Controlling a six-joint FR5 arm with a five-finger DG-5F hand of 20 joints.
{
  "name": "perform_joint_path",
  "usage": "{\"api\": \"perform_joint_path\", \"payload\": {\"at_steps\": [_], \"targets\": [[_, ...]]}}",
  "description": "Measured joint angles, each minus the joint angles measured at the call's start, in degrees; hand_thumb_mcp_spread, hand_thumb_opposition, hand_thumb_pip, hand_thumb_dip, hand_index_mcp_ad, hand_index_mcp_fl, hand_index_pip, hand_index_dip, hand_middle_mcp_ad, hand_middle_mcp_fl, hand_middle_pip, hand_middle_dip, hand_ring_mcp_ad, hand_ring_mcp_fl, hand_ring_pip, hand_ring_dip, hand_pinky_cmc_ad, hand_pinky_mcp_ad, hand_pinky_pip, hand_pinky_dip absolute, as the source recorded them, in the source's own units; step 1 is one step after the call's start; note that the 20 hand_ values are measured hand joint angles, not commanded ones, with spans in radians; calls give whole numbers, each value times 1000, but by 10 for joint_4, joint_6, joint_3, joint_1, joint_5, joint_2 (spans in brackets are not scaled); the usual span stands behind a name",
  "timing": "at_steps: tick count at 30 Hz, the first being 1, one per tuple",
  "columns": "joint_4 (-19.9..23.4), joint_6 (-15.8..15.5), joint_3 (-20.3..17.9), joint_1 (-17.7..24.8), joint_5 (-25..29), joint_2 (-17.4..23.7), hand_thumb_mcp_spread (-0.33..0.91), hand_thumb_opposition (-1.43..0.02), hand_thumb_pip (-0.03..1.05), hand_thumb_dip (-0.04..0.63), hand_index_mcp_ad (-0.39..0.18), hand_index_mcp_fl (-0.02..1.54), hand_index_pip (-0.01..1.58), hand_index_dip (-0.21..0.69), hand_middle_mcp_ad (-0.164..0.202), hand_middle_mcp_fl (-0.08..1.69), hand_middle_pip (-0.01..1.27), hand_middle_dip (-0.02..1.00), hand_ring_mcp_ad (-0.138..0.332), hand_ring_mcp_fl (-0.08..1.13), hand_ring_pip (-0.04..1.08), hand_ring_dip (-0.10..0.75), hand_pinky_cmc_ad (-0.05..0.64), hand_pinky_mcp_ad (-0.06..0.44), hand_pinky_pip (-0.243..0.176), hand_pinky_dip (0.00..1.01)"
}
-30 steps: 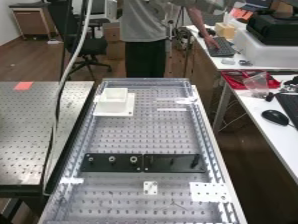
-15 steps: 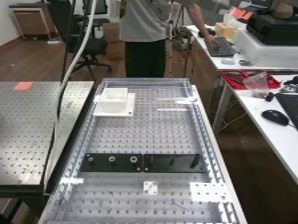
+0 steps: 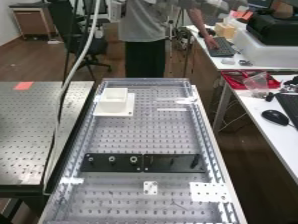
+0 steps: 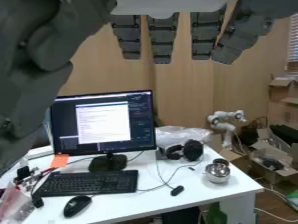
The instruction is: Grab the chopstick and place it in the clear container
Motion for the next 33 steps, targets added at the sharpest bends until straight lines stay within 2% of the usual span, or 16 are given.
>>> {"api": "perform_joint_path", "payload": {"at_steps": [5,10,16,22,27,33], "targets": [[2,0,-2,4,21,2,-45,-803,602,-24,-24,23,66,154,94,-10,134,171,220,0,79,35,340,185,-126,190],[3,-2,-4,3,-1,4,-45,-803,602,-24,-28,23,66,154,87,-10,134,171,216,0,79,35,340,185,-126,188],[0,2,-4,7,28,4,-45,-803,602,-24,-23,23,66,154,93,-7,133,171,216,0,79,35,340,185,-126,190],[0,4,-4,3,0,4,-45,-803,602,-24,-33,23,66,154,84,-10,133,171,215,0,79,35,340,183,-122,188],[-5,8,-8,1,22,9,-44,-803,600,-24,-14,23,66,154,91,-10,133,171,215,0,79,35,340,185,-122,190],[-12,23,-24,-9,-36,36,-44,-803,600,-24,-23,19,66,154,84,-10,133,171,218,2,79,35,340,185,-126,188]]}}
